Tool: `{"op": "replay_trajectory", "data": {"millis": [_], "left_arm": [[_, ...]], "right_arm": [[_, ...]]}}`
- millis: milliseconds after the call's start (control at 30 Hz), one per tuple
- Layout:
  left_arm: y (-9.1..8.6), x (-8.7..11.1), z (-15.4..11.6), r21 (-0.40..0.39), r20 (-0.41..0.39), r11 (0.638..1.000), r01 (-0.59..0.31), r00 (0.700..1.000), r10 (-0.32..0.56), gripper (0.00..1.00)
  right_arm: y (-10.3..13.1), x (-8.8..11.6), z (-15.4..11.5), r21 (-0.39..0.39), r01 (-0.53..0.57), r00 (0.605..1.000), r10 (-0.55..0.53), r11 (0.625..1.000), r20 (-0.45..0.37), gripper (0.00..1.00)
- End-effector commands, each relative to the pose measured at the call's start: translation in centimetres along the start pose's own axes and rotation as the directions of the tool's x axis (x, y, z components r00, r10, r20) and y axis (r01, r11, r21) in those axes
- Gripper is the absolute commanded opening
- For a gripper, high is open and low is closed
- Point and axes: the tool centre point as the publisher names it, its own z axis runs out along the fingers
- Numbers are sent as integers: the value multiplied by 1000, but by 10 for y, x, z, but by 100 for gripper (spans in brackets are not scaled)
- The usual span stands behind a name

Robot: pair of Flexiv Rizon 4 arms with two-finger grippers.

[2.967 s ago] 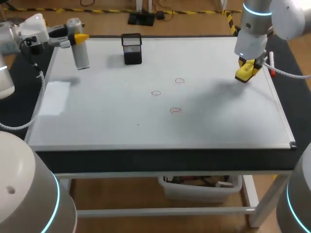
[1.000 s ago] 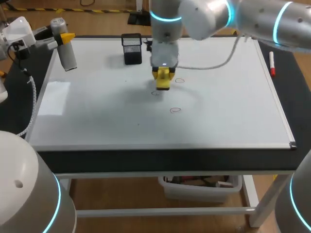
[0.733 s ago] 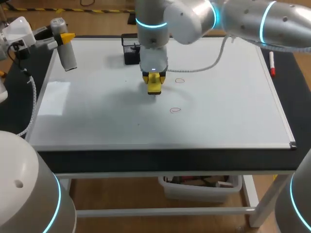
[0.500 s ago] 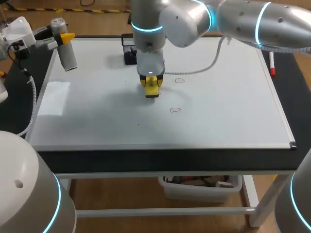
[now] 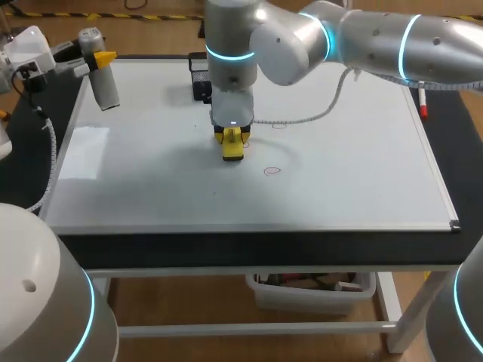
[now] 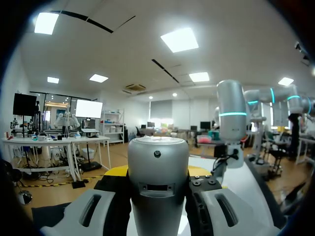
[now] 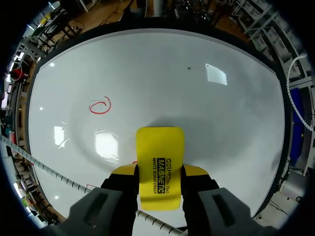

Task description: Pick up the inspection probe, press it on each red-marked spot on the whiteboard one by one, put down the probe, pick up the eraser, and wipe off all the red marks.

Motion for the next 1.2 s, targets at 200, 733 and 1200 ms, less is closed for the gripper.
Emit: {"op": "replay_trajectory", "data": {"millis": [200, 733, 1200], "left_arm": [[0, 0, 0, 4, 1, 1000, -2, 1000, 2, 0], [0, 0, 0, 4, 1, 1000, -2, 1000, 2, 0], [0, 0, 0, 4, 1, 1000, -2, 1000, 2, 0]], "right_arm": [[-2, 1, 4, -4, 9, 1000, -9, 1000, -13, 0], [3, 22, 12, -26, -42, 999, 41, 999, -25, 0], [8, 55, 14, -28, -126, 992, 126, 992, -23, 0]]}}
